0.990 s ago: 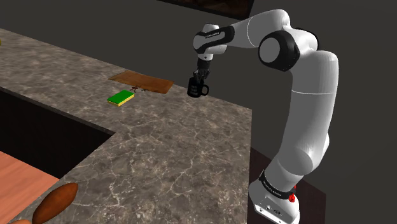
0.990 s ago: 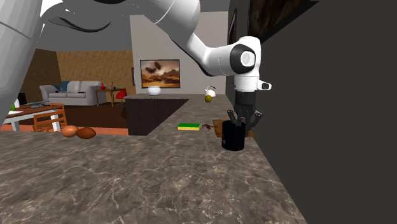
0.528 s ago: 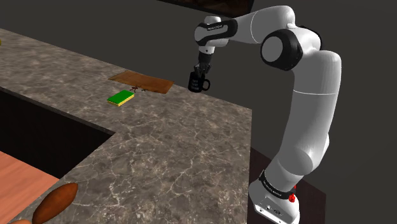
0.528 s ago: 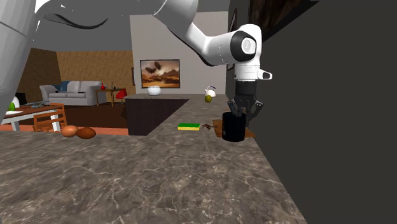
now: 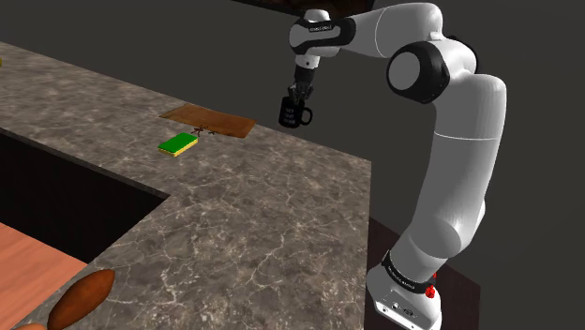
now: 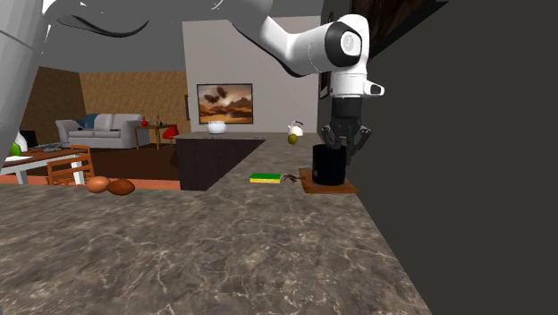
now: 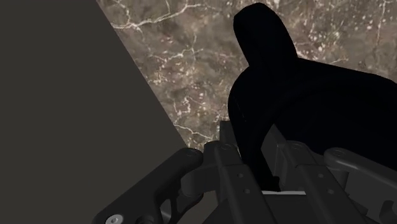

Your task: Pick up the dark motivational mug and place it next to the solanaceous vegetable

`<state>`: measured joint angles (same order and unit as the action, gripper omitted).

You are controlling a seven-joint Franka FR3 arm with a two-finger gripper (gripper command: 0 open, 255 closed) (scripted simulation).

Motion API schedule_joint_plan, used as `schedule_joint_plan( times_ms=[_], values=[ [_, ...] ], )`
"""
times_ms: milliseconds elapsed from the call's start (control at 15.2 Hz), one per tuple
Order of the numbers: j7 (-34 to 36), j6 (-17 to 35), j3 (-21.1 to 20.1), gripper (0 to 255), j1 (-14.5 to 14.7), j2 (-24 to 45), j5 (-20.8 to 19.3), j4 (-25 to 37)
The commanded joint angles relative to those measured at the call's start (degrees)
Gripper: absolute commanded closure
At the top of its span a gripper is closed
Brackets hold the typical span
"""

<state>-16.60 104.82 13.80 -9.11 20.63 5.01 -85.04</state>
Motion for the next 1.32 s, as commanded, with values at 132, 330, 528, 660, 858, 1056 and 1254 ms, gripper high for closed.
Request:
schedule_joint_plan(
  times_ms=[132, 330, 528, 660, 858, 1056, 1254],
  values=[
    [0.1, -3.3, 0.1, 255, -0.2, 0.1, 0.0, 3.5],
    [0.1, -5.7, 0.1, 255, -0.3, 0.2, 0.0, 5.9],
    [1.2, -5.8, -0.1, 255, 0.7, -1.6, -0.5, 4.2],
    [3.5, -4.2, -0.6, 255, 2.6, -5.2, -1.4, -0.7],
    [7.1, -2.4, -1.7, 255, 5.2, -9.9, -2.7, -7.1],
    [10.8, -1.1, -3.1, 255, 7.5, -14.1, -3.7, -12.5],
    [14.7, -0.1, -4.7, 255, 9.6, -17.7, -4.5, -17.0]
  ],
)
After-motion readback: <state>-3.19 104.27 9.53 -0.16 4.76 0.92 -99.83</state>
